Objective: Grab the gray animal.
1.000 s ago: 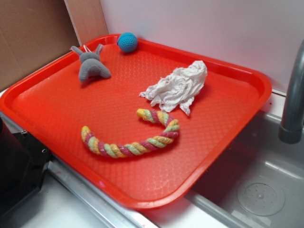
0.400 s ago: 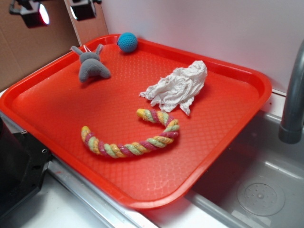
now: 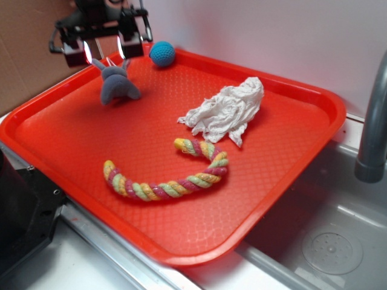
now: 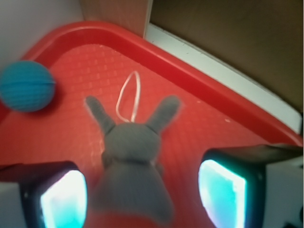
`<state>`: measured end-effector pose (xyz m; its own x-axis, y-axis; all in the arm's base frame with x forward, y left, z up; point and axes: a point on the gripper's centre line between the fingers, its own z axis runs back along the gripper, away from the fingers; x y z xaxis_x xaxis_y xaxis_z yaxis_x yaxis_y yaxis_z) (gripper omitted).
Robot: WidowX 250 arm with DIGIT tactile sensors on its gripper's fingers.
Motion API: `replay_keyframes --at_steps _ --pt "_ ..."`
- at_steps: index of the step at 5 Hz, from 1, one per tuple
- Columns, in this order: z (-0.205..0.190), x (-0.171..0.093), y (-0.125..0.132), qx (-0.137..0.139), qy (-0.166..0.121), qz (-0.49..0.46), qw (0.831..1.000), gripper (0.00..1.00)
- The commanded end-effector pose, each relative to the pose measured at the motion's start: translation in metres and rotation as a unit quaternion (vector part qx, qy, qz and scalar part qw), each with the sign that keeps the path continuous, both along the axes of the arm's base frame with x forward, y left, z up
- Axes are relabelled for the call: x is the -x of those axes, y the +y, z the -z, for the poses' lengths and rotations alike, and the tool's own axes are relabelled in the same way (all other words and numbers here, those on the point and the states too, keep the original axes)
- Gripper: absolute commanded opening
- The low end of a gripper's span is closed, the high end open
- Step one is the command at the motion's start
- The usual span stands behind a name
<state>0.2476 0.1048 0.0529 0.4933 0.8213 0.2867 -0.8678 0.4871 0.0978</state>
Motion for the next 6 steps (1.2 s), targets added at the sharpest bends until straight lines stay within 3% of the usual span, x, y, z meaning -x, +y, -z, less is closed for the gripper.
replay_keyframes --at_steps 1,2,3,4,5,6 --pt "0.025 0.001 0.019 -0.029 0.007 -0.003 1.0 1.0" --pt "0.023 0.009 0.017 -0.022 -0.01 -0.013 1.0 0.0" --pt "0.017 0.012 0.016 -0.016 -0.018 -0.017 1.0 0.0" --pt "-0.018 0.005 0.003 0.002 0.016 0.063 0.998 0.0" --pt "-0.061 0.003 -0.033 0.06 0.019 0.187 0.98 0.0" --pt "-0.092 0.015 -0.069 0.107 0.036 0.307 0.945 0.0"
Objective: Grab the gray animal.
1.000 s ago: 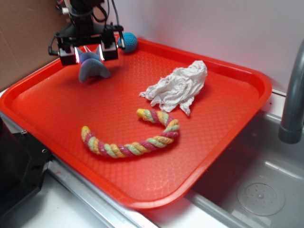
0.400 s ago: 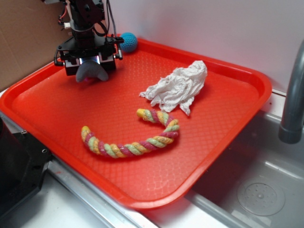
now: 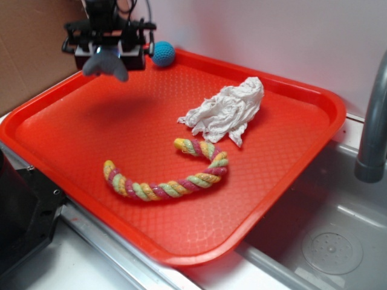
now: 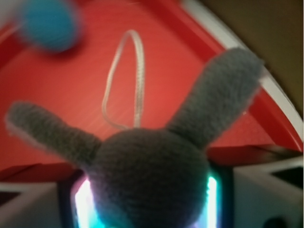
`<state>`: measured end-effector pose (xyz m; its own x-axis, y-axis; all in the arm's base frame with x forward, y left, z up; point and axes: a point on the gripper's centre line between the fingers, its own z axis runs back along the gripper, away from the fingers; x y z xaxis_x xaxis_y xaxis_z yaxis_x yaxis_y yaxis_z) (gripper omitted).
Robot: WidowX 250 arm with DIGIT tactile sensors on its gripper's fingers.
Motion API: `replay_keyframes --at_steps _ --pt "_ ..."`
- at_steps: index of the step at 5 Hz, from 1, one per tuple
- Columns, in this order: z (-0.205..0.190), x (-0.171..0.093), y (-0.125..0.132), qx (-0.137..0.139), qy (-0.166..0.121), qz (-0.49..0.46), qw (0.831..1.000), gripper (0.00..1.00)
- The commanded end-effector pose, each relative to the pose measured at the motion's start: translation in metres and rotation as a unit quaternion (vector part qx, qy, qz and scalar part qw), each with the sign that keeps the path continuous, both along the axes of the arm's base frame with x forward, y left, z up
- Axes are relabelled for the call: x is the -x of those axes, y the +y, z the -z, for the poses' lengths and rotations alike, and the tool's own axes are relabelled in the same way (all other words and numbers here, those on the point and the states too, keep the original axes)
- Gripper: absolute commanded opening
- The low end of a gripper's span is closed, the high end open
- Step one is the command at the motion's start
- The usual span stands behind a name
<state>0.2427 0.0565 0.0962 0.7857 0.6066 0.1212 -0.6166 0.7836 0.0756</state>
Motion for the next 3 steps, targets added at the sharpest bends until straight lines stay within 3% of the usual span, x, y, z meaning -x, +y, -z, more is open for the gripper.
replay_keyframes --at_steps 1,2,3 --pt "-0.095 0.038 -0.059 0.079 -0.018 0.228 0.97 0.0" --pt "-0.114 0.058 -0.069 0.103 -0.024 0.269 0.957 0.0" --pt "-0.115 0.071 -0.071 0.086 -0.02 0.258 0.962 0.0"
